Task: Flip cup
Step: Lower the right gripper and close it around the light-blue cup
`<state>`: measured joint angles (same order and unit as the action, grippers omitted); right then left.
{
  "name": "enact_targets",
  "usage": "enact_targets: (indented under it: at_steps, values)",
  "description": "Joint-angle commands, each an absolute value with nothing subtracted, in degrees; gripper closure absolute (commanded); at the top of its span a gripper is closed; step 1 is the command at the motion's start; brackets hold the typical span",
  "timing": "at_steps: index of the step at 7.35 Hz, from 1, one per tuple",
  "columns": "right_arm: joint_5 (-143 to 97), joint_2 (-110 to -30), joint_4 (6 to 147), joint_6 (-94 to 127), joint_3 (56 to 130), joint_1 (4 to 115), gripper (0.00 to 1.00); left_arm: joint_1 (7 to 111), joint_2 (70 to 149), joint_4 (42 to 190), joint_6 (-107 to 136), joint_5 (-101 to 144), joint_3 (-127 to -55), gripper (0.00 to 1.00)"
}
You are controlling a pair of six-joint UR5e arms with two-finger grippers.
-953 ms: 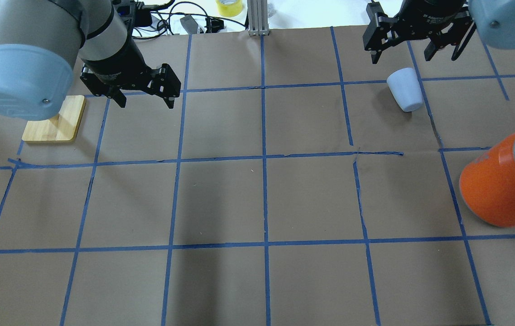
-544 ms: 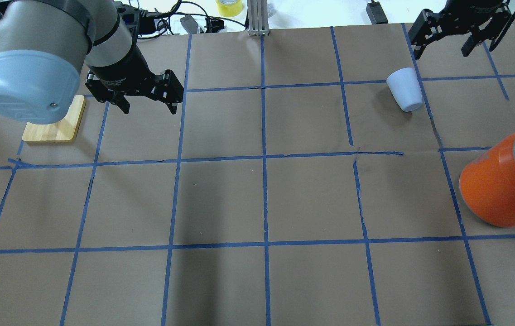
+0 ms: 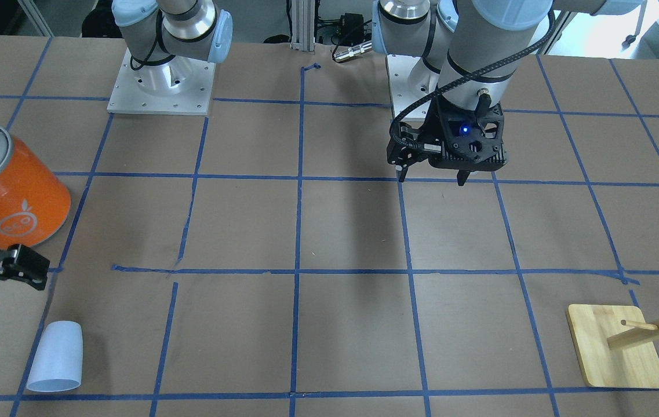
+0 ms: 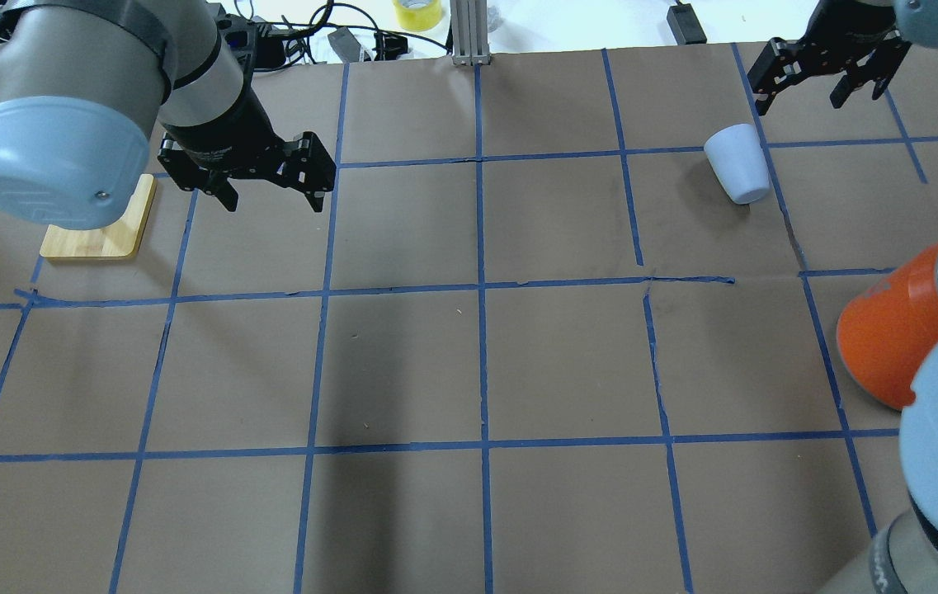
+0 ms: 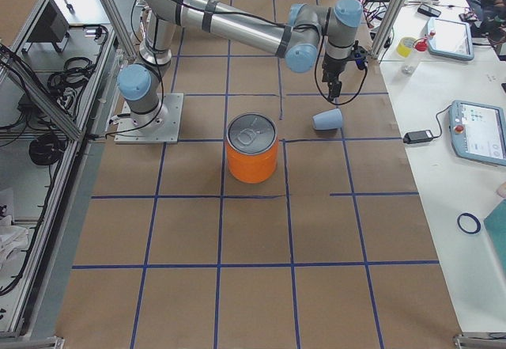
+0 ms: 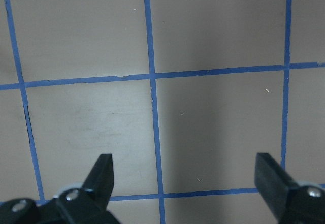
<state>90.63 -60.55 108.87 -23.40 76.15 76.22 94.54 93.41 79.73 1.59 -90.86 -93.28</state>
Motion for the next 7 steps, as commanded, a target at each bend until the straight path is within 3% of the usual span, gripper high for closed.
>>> enact_targets:
  at_steps: [1,3,4,7]
  values:
    - [90.88,-56.88,110.99,-28.9,76.38,76.29,0.0,94.48,93.6,79.37,1.58,-90.88,-93.34,0.0]
    - [91.14,-54.85,112.06,-30.5,76.64,76.2,0.0,94.48,93.69,79.19,1.32,-90.97,-93.43,0.0]
    - [91.23,-53.71,114.58,-30.59,76.64,76.2,0.1,94.48,93.69,79.1,1.41,-90.97,-93.43,0.0]
    - [90.79,-51.68,118.12,-29.97,76.64,76.29,0.01,94.48,93.78,79.1,1.41,-90.97,-93.52,0.0]
